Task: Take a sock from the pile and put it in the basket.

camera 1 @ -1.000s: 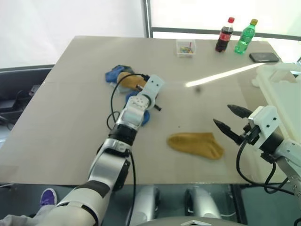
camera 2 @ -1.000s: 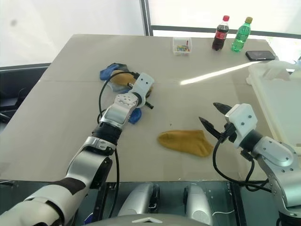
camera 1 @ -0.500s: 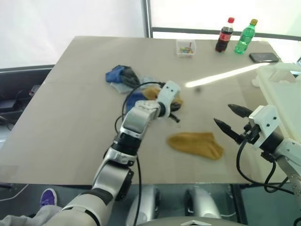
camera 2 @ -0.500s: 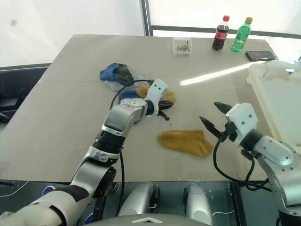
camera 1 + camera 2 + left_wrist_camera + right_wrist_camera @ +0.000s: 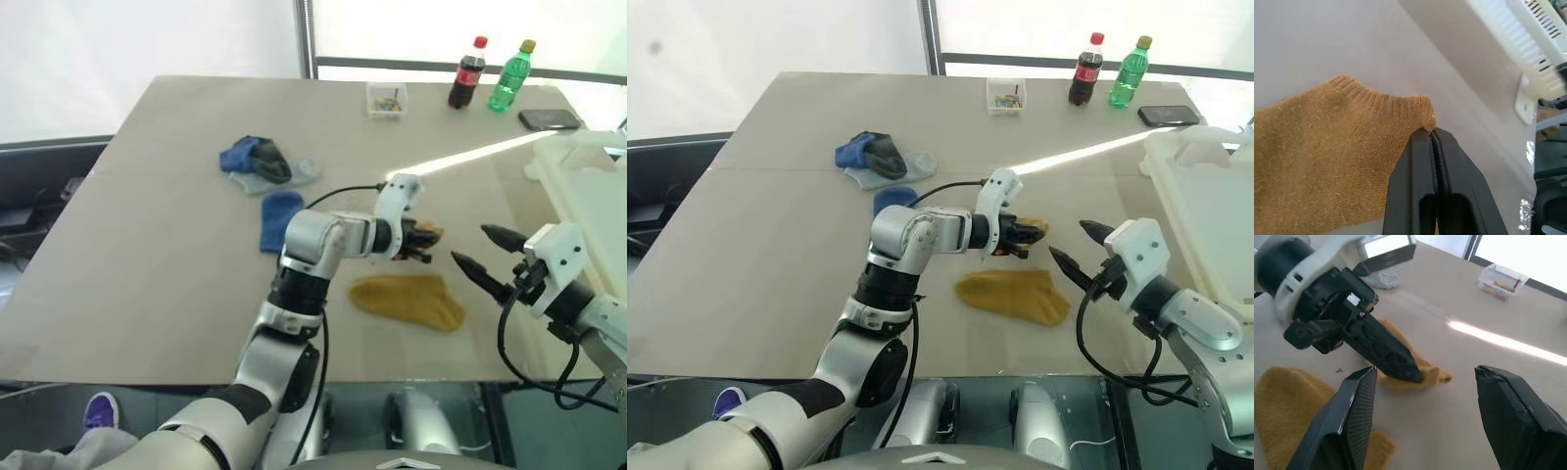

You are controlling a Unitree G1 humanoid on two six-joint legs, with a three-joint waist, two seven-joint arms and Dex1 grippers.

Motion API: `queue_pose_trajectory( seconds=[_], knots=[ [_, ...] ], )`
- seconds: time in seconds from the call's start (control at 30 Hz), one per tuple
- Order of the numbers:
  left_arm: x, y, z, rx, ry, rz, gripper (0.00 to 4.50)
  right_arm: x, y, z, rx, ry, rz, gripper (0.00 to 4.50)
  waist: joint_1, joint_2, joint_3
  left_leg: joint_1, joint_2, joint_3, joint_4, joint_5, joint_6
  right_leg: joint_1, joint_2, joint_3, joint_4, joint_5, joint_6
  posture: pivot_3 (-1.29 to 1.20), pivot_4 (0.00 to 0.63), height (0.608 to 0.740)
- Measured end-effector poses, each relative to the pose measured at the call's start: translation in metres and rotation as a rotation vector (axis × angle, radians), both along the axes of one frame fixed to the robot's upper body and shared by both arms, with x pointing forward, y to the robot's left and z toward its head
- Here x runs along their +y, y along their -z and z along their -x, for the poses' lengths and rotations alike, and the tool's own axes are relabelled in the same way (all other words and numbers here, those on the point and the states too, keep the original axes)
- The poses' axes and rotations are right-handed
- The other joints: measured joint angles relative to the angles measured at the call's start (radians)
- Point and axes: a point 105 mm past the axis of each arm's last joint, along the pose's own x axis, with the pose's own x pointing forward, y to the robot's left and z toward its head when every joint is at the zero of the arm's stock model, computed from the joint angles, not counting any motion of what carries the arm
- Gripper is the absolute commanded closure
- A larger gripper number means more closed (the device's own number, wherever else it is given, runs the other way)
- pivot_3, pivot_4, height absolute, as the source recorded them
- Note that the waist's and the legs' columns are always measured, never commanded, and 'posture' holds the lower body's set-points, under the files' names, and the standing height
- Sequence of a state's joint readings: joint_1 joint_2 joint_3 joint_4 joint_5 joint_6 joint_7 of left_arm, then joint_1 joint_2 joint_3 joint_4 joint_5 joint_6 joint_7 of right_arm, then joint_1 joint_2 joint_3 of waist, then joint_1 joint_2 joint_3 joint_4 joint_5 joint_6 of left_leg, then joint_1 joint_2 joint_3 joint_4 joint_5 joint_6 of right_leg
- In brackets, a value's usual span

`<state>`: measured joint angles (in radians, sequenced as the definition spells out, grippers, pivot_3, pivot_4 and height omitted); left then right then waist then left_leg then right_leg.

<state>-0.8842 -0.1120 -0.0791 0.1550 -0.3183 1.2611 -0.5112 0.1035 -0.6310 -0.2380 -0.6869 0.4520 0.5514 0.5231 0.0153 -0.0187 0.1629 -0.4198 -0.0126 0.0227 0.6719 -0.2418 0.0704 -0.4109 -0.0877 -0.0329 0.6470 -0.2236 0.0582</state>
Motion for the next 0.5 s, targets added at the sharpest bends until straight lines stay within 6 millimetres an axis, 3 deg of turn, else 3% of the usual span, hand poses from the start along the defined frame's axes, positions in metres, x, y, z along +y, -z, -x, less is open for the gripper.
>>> queue_pose_trajectory(
  seconds=[0.07, 0.1, 0.23, 0.33, 0.5],
  knots=[
    [0.008, -0.002, -0.001, -0.015, 0.012, 0.01, 4.47, 0.0, 0.003, -0.001, 0.011, 0.015, -0.009, 1.25, -0.003, 0.0, 0.0, 0.001, 0.001, 0.0, 0.0, 0.0, 0.0, 0.0, 0.001, 0.001, 0.0, 0.0, 0.0, 0.0, 0.15, 0.729],
    [0.011, -0.004, -0.002, -0.02, 0.017, 0.022, 4.21, 0.0, 0.003, -0.001, 0.013, 0.015, -0.013, 1.25, -0.004, 0.001, 0.0, 0.001, 0.001, 0.001, -0.001, 0.0, 0.0, 0.0, 0.001, 0.001, 0.0, 0.0, 0.0, 0.0, 0.15, 0.729],
    [0.038, -0.014, -0.011, -0.06, -0.033, 0.052, 2.97, 0.007, 0.007, -0.004, 0.024, -0.004, -0.051, 1.25, -0.001, 0.001, 0.0, 0.001, 0.0, 0.001, -0.001, 0.0, 0.0, 0.0, 0.0, 0.001, 0.0, 0.0, 0.0, 0.0, 0.15, 0.729],
    [0.05, -0.027, -0.016, -0.132, -0.06, 0.067, 1.66, 0.011, 0.008, -0.011, 0.03, -0.015, -0.065, 1.25, 0.001, 0.001, 0.0, 0.001, 0.0, 0.001, 0.0, 0.0, 0.0, 0.001, 0.0, 0.002, 0.0, 0.0, 0.0, 0.0, 0.15, 0.729],
    [0.061, -0.046, -0.018, -0.248, -0.066, 0.12, 1.66, 0.008, 0.01, -0.022, 0.045, 0.0, -0.082, 1.25, 0.0, 0.001, 0.0, 0.001, 0.0, 0.001, 0.0, 0.001, -0.002, 0.0, 0.0, 0.002, 0.0, 0.0, 0.0, 0.0, 0.15, 0.729]
  ],
)
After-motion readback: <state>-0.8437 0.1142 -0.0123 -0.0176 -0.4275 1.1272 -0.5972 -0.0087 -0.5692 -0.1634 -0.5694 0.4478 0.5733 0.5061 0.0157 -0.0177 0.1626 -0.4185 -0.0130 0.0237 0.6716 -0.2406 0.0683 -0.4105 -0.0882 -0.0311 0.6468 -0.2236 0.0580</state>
